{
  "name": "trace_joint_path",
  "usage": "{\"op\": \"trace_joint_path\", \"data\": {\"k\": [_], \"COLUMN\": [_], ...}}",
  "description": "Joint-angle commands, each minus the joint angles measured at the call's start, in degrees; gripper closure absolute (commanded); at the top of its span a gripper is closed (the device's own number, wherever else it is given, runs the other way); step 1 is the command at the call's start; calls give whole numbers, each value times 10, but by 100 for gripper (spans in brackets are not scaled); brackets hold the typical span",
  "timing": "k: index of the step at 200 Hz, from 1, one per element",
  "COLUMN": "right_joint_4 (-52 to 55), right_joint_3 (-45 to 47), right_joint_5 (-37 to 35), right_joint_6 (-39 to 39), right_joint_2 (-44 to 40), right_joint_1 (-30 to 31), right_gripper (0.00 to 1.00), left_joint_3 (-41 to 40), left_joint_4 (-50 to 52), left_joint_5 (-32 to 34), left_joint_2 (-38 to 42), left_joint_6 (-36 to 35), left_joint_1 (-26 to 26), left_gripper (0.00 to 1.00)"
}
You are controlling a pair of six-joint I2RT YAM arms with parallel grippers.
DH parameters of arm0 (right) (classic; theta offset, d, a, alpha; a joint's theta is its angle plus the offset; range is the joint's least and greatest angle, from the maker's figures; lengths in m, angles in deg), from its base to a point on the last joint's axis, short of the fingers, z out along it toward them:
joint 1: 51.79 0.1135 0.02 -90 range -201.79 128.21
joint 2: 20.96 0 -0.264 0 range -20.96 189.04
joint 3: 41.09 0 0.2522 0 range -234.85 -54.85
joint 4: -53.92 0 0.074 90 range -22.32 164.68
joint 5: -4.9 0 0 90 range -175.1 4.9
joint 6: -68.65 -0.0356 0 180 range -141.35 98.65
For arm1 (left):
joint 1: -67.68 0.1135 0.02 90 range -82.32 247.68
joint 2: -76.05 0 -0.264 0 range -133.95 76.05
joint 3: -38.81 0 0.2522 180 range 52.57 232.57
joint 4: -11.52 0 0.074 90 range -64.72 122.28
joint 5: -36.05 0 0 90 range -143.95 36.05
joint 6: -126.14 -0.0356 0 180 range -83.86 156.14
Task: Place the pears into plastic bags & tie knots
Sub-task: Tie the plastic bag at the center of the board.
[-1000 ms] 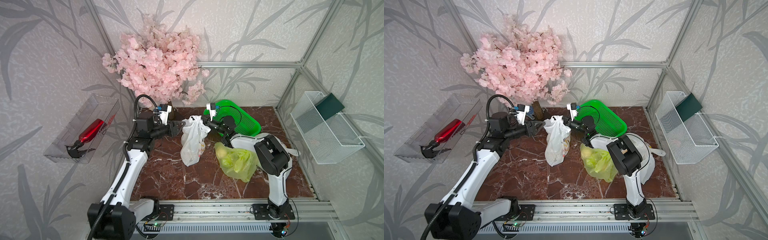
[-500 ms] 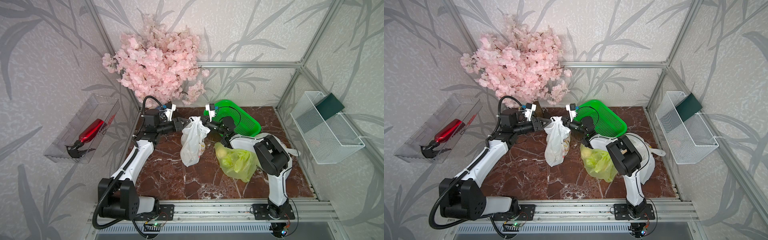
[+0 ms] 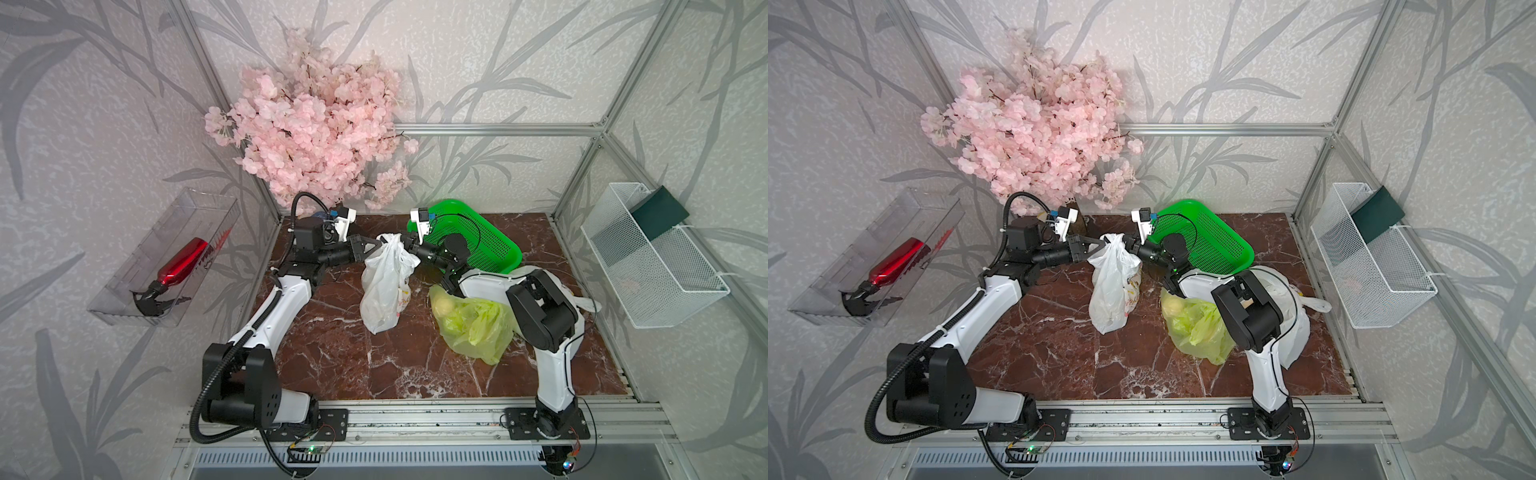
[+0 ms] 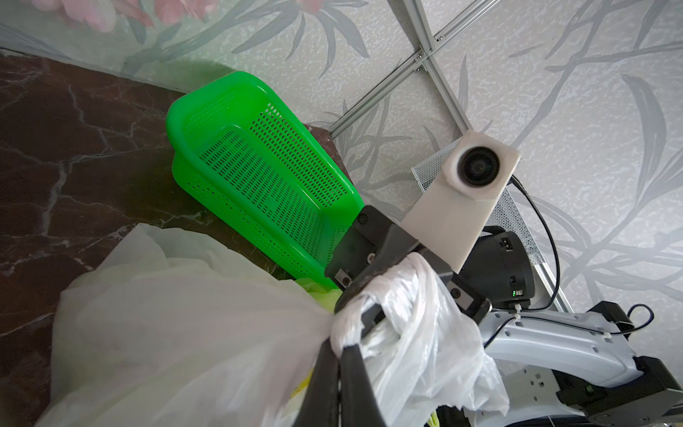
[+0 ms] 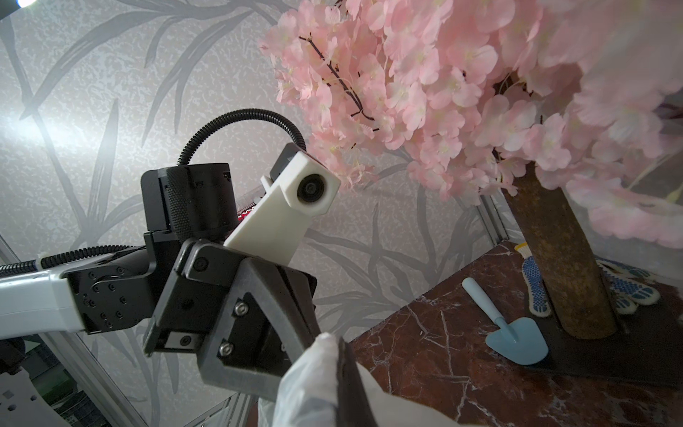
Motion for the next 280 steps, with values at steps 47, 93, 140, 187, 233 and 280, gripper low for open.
{"op": "trace_joint_path", "data": {"k": [47,93,140,187,233,280], "right_joint_4": [-6,379,761,925,934,859], "right_joint_3": [90,114,-4,-148,-207,-192], "right_joint_5": [-15,-20,23,27,38,78], "right_joint_6": [-13,71,205,307,307,238], "right_joint_2": [-66,-219,-278,-215,-158,-145], "right_joint_1": [-51,-72,-69,-27,-25,-25], "right_gripper": [75,56,40,31,34,48], "left_joint_3": [8,9,10,6,5,4], "left_joint_4": [0,17,25,15,23,22], "left_joint_5": [-24,5,5,-3,-3,-2], "left_joint_2": [16,39,31,33,34,34], "left_joint_6": [-15,-37,-51,-50,-59,-58], "left_joint_1": [36,53,53,51,51,49], "left_gripper": [100,100,100,100,100,100]}}
